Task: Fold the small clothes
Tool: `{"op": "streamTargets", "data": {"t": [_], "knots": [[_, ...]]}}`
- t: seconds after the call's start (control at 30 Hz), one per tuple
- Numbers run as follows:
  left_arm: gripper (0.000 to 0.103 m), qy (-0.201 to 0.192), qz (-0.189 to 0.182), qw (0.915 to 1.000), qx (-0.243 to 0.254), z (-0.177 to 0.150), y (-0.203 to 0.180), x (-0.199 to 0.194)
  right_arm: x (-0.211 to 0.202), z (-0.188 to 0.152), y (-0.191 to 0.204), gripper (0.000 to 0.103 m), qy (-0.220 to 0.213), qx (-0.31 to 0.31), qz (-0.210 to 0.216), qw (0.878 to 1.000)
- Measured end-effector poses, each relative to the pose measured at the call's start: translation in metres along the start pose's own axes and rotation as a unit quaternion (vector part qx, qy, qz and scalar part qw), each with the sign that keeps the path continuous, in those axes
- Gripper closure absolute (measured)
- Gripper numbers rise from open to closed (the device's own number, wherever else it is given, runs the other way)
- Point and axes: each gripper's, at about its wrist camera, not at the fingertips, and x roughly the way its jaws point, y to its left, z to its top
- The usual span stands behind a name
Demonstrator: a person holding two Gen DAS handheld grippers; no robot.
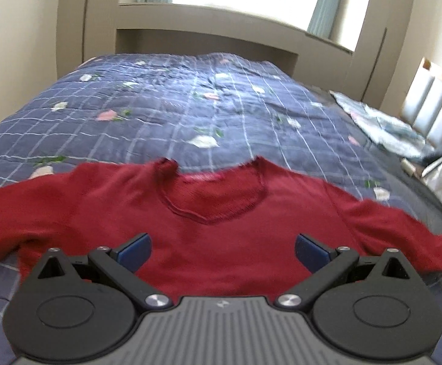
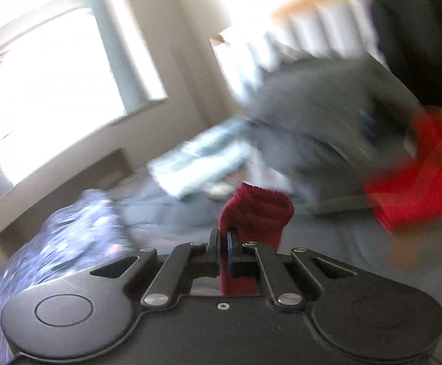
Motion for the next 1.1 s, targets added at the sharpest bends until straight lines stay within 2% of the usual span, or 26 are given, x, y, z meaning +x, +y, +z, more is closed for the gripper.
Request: {"op": "streamTargets", "data": {"t": [0.07, 0.17, 0.3, 0.4, 0.47, 0.6, 0.77, 0.9, 0.97, 1.0, 1.03, 1.07, 1.1], "knots": [[0.0, -0.006, 0.003, 0.9999, -0.013, 0.004, 0.013, -0.008, -0.003, 0.005, 0.043, 0.099, -0.012, -0.057, 0.043, 0.997], [0.0, -0.016, 0.015, 0.9992, -0.032, 0.008, 0.035, -0.017, -0.009, -0.005, 0.111, 0.1, -0.023, -0.143, 0.117, 0.982], [0.0, -0.027, 0.04, 0.997, -0.061, 0.011, 0.069, -0.029, -0.021, -0.04, 0.196, 0.1, -0.027, -0.239, 0.212, 0.947], [0.0, -0.032, 0.06, 0.9946, -0.079, 0.012, 0.095, -0.036, -0.031, -0.081, 0.248, 0.1, -0.002, -0.281, 0.274, 0.92], [0.0, -0.034, 0.075, 0.9929, -0.085, 0.011, 0.112, -0.04, -0.039, -0.112, 0.277, 0.1, 0.009, -0.316, 0.299, 0.901], [0.0, -0.033, 0.101, 0.9901, -0.091, 0.006, 0.143, -0.045, -0.055, -0.178, 0.318, 0.1, 0.038, -0.392, 0.331, 0.857], [0.0, -0.024, 0.109, 0.9883, -0.104, -0.005, 0.165, -0.038, -0.074, -0.25, 0.349, 0.1, 0.053, -0.492, 0.335, 0.801], [0.0, -0.026, 0.096, 0.9881, -0.117, -0.011, 0.168, -0.027, -0.077, -0.284, 0.344, 0.098, 0.076, -0.524, 0.335, 0.779], [0.0, -0.03, 0.085, 0.9886, -0.121, -0.012, 0.164, -0.021, -0.078, -0.286, 0.336, 0.08, 0.091, -0.525, 0.349, 0.771], [0.0, -0.034, 0.077, 0.9891, -0.122, -0.012, 0.16, -0.017, -0.08, -0.284, 0.332, 0.066, 0.095, -0.523, 0.355, 0.769], [0.0, -0.037, 0.069, 0.9897, -0.12, -0.013, 0.156, -0.013, -0.08, -0.279, 0.326, 0.059, 0.095, -0.522, 0.357, 0.769], [0.0, -0.041, 0.06, 0.9903, -0.119, -0.013, 0.152, -0.009, -0.082, -0.273, 0.317, 0.043, 0.092, -0.519, 0.357, 0.772], [0.0, -0.045, 0.052, 0.9908, -0.116, -0.014, 0.147, -0.004, -0.084, -0.265, 0.307, 0.033, 0.089, -0.513, 0.356, 0.776]]}}
